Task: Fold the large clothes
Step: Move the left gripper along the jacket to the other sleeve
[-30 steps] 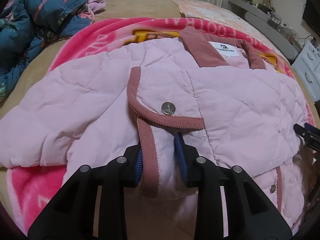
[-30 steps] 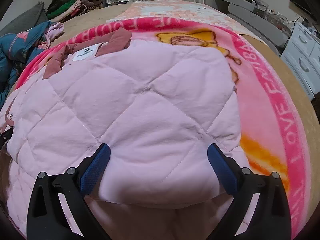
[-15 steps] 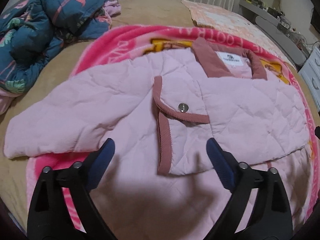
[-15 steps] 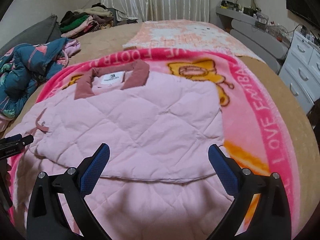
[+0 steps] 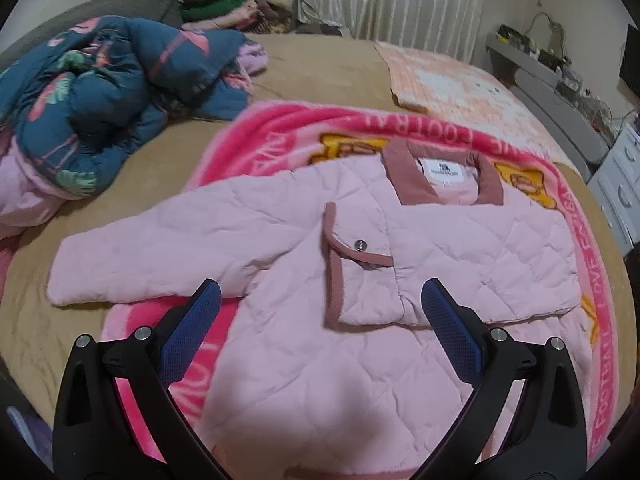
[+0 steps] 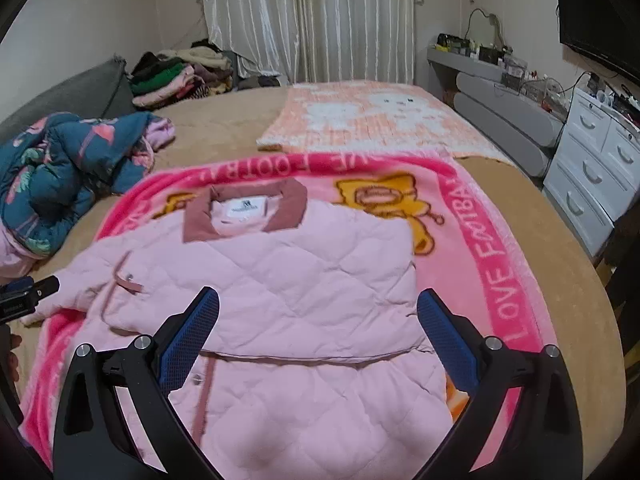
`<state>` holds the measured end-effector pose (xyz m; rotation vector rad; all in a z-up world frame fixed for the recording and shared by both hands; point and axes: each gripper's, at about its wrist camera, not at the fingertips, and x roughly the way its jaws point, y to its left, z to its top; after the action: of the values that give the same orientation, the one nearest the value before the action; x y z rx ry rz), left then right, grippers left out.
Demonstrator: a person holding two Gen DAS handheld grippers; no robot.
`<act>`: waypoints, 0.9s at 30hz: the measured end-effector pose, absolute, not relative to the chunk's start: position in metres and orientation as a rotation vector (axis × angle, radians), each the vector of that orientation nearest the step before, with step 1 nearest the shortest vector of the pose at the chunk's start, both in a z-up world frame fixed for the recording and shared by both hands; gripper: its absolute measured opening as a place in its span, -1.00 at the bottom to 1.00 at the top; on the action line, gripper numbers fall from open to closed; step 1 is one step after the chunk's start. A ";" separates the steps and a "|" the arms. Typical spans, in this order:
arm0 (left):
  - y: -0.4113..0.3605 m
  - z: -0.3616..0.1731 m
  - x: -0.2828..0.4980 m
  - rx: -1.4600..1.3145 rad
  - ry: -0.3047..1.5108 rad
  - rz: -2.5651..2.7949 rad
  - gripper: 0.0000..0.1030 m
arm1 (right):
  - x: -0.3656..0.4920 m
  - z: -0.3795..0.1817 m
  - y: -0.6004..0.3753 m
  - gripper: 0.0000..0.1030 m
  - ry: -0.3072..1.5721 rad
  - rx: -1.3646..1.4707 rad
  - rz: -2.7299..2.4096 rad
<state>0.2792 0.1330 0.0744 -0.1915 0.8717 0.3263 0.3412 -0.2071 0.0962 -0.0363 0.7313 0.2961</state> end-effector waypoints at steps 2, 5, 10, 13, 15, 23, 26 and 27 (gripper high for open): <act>0.134 0.083 0.267 -0.201 0.855 0.337 0.82 | 0.332 0.108 -0.204 0.92 0.709 -0.044 0.300; 0.134 0.092 0.251 -0.203 0.843 0.341 0.82 | 0.317 0.126 -0.197 0.92 0.674 -0.057 0.310; 0.140 0.106 0.231 -0.190 0.811 0.357 0.82 | 0.297 0.150 -0.182 0.92 0.627 -0.065 0.333; 0.148 0.114 0.221 -0.182 0.782 0.382 0.82 | 0.288 0.158 -0.169 0.92 0.607 -0.064 0.348; 0.155 0.116 0.215 -0.182 0.769 0.399 0.82 | 0.286 0.159 -0.162 0.92 0.601 -0.067 0.359; 0.194 0.113 0.200 -0.207 0.722 0.463 0.82 | 0.281 0.160 -0.110 0.92 0.577 -0.097 0.418; 0.214 0.112 0.193 -0.236 0.683 0.485 0.82 | 0.283 0.157 -0.091 0.92 0.587 -0.086 0.448; 0.221 0.112 0.190 -0.242 0.676 0.495 0.82 | 0.284 0.156 -0.083 0.92 0.589 -0.081 0.452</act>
<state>0.1904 0.2214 0.1117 -0.2425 0.6760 0.4947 0.2838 -0.0832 0.1558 -0.0807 0.5893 0.4522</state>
